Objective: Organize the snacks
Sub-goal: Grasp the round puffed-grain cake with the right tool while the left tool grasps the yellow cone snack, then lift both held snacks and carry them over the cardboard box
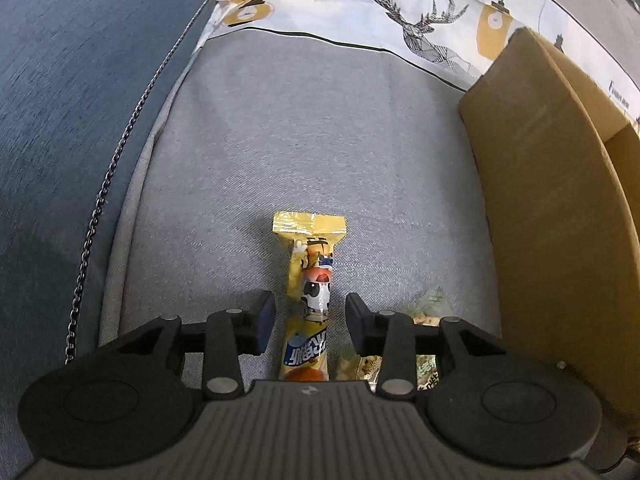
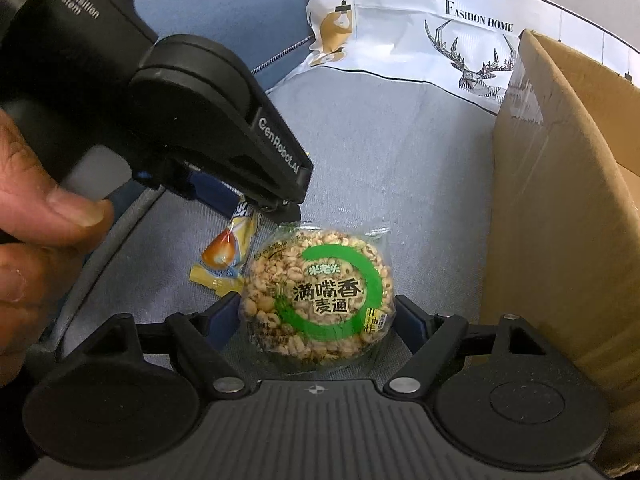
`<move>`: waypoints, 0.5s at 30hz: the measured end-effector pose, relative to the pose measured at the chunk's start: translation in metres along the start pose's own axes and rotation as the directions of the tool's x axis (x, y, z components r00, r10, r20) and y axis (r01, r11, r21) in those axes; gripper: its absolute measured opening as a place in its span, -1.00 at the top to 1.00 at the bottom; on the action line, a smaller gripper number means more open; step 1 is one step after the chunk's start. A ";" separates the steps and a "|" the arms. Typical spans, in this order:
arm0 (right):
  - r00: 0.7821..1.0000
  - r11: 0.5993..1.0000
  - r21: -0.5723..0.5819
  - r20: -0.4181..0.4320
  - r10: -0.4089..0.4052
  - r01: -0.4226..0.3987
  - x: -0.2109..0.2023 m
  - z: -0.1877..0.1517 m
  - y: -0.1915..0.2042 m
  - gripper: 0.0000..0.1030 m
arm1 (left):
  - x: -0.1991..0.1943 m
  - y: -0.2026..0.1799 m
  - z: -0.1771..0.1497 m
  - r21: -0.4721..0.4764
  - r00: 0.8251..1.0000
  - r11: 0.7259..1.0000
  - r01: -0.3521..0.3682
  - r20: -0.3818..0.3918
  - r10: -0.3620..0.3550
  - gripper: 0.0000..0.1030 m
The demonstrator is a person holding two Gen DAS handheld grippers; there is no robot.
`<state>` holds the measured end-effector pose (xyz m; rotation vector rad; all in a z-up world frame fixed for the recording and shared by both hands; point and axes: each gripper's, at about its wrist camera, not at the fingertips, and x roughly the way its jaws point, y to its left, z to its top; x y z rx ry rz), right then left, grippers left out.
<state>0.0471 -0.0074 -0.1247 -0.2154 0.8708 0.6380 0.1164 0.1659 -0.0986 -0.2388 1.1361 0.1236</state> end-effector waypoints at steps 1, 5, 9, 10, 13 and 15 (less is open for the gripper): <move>1.000 1.000 -0.002 -0.002 -0.002 0.002 0.001 0.000 0.001 -0.59 | 0.000 -0.001 0.000 0.007 1.000 1.000 -0.003 0.002 0.003 0.18; 1.000 1.000 -0.009 0.001 -0.003 0.003 0.001 -0.002 0.001 -0.56 | -0.001 0.000 0.000 0.022 0.999 0.999 -0.031 0.010 0.031 0.76; 1.000 1.000 -0.019 0.026 -0.005 0.006 -0.002 -0.004 0.002 -0.54 | -0.004 0.010 0.003 -0.028 0.999 0.999 -0.022 0.024 0.023 0.80; 0.999 1.000 -0.025 0.038 -0.005 0.006 -0.004 -0.004 0.002 -0.54 | -0.005 0.012 0.003 -0.037 0.999 0.999 -0.021 0.024 0.022 0.80; 1.000 1.000 -0.027 0.031 -0.003 0.003 -0.005 -0.006 0.003 -0.54 | -0.003 0.018 0.004 -0.072 1.000 0.997 -0.006 0.006 0.006 0.79; 1.000 1.000 -0.024 0.014 -0.005 0.005 -0.003 -0.007 0.003 -0.54 | -0.003 0.020 0.004 -0.088 1.000 0.996 0.002 0.004 -0.002 0.77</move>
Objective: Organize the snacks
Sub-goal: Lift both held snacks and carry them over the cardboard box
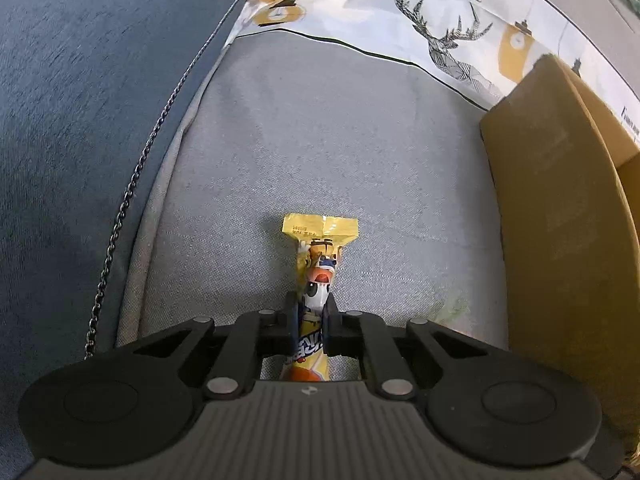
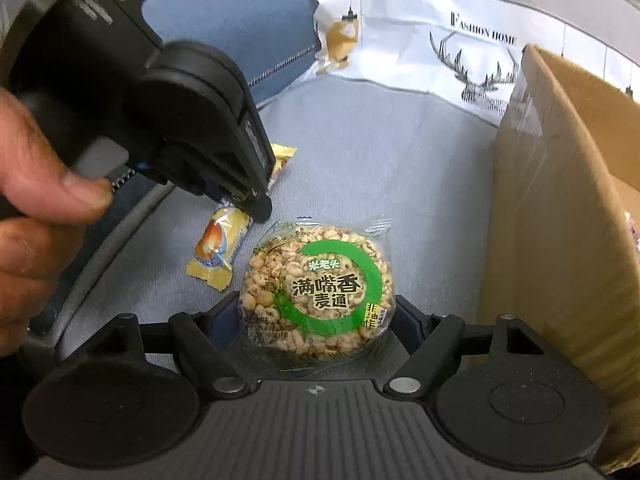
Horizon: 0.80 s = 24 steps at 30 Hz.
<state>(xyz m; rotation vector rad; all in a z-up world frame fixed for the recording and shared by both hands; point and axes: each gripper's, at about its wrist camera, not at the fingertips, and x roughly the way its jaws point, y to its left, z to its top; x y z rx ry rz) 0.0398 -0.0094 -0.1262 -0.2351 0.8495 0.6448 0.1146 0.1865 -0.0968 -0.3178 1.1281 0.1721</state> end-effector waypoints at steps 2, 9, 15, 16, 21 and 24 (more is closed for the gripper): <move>1.000 1.000 0.004 -0.008 0.002 -0.002 0.001 0.000 0.000 -0.54 | 0.000 0.000 0.000 0.004 1.000 1.000 -0.001 -0.001 0.001 0.74; 1.000 1.000 0.004 -0.015 0.002 -0.002 0.004 0.005 -0.001 -0.55 | 0.002 -0.004 0.000 0.026 1.000 1.000 -0.009 0.000 0.009 0.72; 1.000 1.000 0.003 -0.015 0.001 -0.001 0.004 0.005 -0.001 -0.55 | 0.002 -0.006 -0.001 0.033 1.000 0.999 -0.008 0.002 0.008 0.56; 1.000 1.000 0.003 -0.015 -0.001 0.001 0.003 0.005 0.001 -0.55 | 0.002 -0.006 -0.001 0.033 1.000 0.999 -0.007 0.003 0.007 0.48; 1.000 1.000 0.000 -0.016 -0.004 0.004 0.004 0.004 0.001 -0.55 | 0.001 -0.005 -0.001 0.040 1.000 0.999 -0.016 0.006 0.016 0.40; 1.000 1.000 -0.002 -0.018 -0.008 0.008 0.005 0.004 0.002 -0.55 | -0.001 -0.005 -0.003 0.047 1.000 0.999 -0.019 0.005 0.019 0.39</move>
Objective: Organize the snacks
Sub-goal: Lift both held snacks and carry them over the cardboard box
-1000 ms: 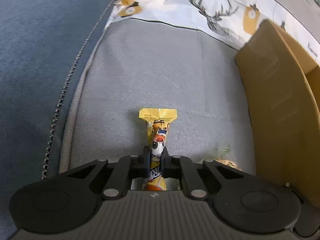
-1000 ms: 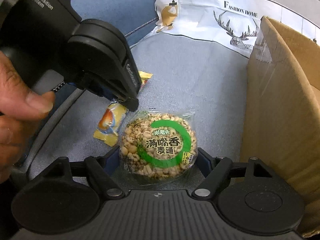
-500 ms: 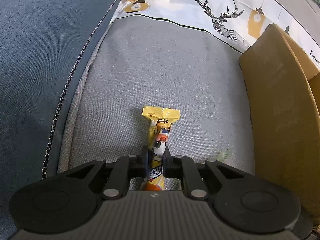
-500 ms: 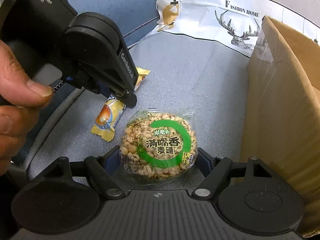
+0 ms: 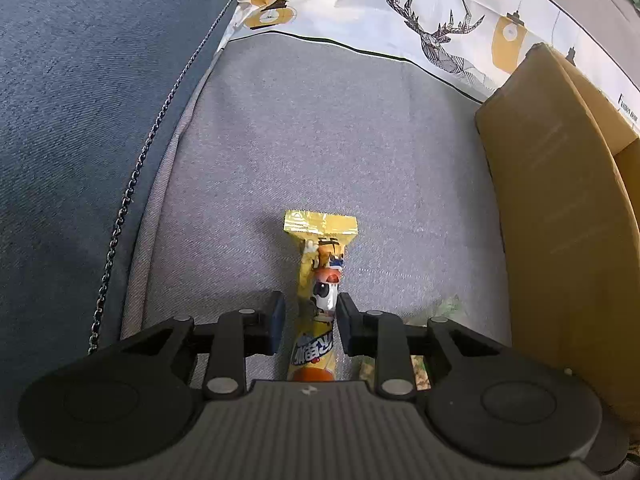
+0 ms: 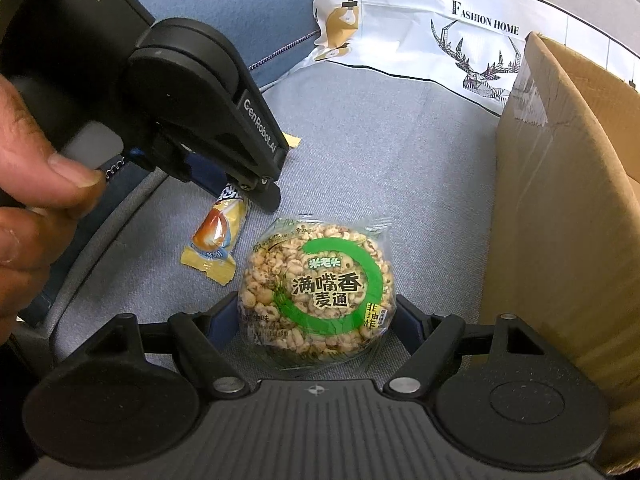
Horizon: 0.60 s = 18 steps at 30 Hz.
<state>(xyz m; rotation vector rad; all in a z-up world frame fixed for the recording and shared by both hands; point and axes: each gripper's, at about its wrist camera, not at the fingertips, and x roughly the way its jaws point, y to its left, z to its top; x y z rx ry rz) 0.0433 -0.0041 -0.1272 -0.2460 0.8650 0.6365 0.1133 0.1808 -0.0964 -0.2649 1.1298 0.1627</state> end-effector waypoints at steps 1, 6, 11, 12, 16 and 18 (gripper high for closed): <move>1.000 1.000 0.000 0.000 0.000 0.000 0.000 0.000 0.000 -0.55 | -0.001 0.000 -0.001 0.002 1.000 1.000 -0.002 0.000 0.002 0.38; 1.000 1.000 -0.004 -0.001 -0.005 0.005 0.000 0.000 0.000 -0.55 | -0.003 0.000 -0.004 0.020 1.000 1.000 -0.006 0.001 0.006 0.37; 1.000 1.000 -0.011 0.001 -0.013 0.013 -0.001 -0.001 0.002 -0.54 | -0.003 -0.003 -0.007 0.056 1.000 0.998 -0.021 0.003 0.021 0.71; 1.000 1.000 -0.012 0.002 -0.014 0.014 -0.002 -0.001 0.003 -0.54 | -0.004 -0.004 -0.007 0.062 1.000 0.998 -0.022 0.009 0.022 0.82; 0.999 0.999 -0.025 0.038 -0.026 0.027 -0.010 -0.001 0.006 -0.53 | -0.015 -0.006 -0.008 0.068 0.998 0.998 0.006 0.057 -0.010 0.83; 0.997 0.999 -0.035 0.069 -0.031 0.034 -0.016 -0.001 0.008 -0.53 | -0.023 -0.006 -0.009 0.063 0.995 0.998 0.016 0.094 -0.022 0.83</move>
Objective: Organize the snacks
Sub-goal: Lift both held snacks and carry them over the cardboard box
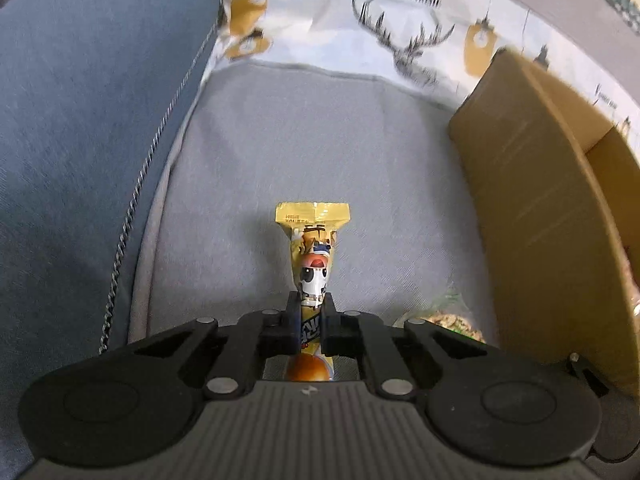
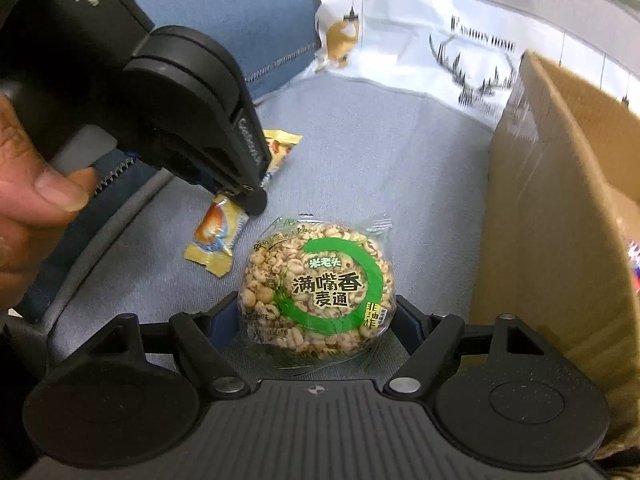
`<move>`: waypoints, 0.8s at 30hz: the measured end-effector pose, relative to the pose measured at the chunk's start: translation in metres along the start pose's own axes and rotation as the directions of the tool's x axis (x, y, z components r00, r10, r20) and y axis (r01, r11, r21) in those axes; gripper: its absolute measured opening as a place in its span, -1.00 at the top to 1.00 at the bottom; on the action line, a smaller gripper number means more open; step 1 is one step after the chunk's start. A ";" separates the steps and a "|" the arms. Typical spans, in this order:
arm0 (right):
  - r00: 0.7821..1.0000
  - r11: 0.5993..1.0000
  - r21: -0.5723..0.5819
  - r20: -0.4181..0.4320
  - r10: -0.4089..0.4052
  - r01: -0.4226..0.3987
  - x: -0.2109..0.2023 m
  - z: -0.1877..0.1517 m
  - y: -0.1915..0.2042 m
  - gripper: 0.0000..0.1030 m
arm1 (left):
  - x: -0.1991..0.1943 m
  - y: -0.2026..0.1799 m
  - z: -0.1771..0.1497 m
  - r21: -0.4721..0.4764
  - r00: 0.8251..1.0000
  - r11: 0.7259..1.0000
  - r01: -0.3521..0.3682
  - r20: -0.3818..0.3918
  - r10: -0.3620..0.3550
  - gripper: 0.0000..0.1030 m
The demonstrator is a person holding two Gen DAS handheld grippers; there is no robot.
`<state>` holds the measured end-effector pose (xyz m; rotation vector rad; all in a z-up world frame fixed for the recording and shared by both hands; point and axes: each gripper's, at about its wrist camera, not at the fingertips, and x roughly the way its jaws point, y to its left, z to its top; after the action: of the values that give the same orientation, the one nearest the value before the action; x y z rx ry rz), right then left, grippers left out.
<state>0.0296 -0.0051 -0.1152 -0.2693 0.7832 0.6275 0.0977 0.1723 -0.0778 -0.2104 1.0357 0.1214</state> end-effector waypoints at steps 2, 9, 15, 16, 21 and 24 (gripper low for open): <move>0.999 1.000 -0.007 0.032 -0.002 0.002 -0.009 0.000 0.002 -0.53 | -0.011 0.003 -0.001 -0.021 0.999 1.000 0.009 0.045 -0.008 0.84; 0.987 0.999 -0.035 0.160 -0.016 0.022 -0.048 0.000 0.011 -0.53 | -0.057 0.005 -0.009 -0.064 0.973 0.997 0.042 0.228 -0.026 0.84; 0.960 0.998 -0.035 0.276 -0.040 0.051 -0.089 0.005 0.002 -0.53 | -0.086 -0.003 -0.007 -0.036 0.937 0.998 0.059 0.347 -0.043 0.84; 0.956 0.998 -0.024 0.290 -0.043 0.052 -0.095 0.006 -0.002 -0.53 | -0.088 -0.005 -0.005 -0.035 0.934 0.998 0.061 0.355 -0.045 0.84; 0.926 0.998 0.035 0.371 -0.069 0.060 -0.125 0.015 -0.032 -0.53 | -0.098 -0.014 0.000 -0.021 0.923 0.997 0.067 0.381 -0.054 0.84; 0.909 0.995 0.070 0.406 -0.092 0.069 -0.140 0.018 -0.050 -0.53 | -0.104 -0.025 0.002 -0.001 0.916 0.997 0.072 0.396 -0.066 0.84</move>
<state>-0.0042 -0.0959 -0.0011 -0.1118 0.3809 0.5582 0.0522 0.1488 0.0156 -0.2252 0.6215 0.1025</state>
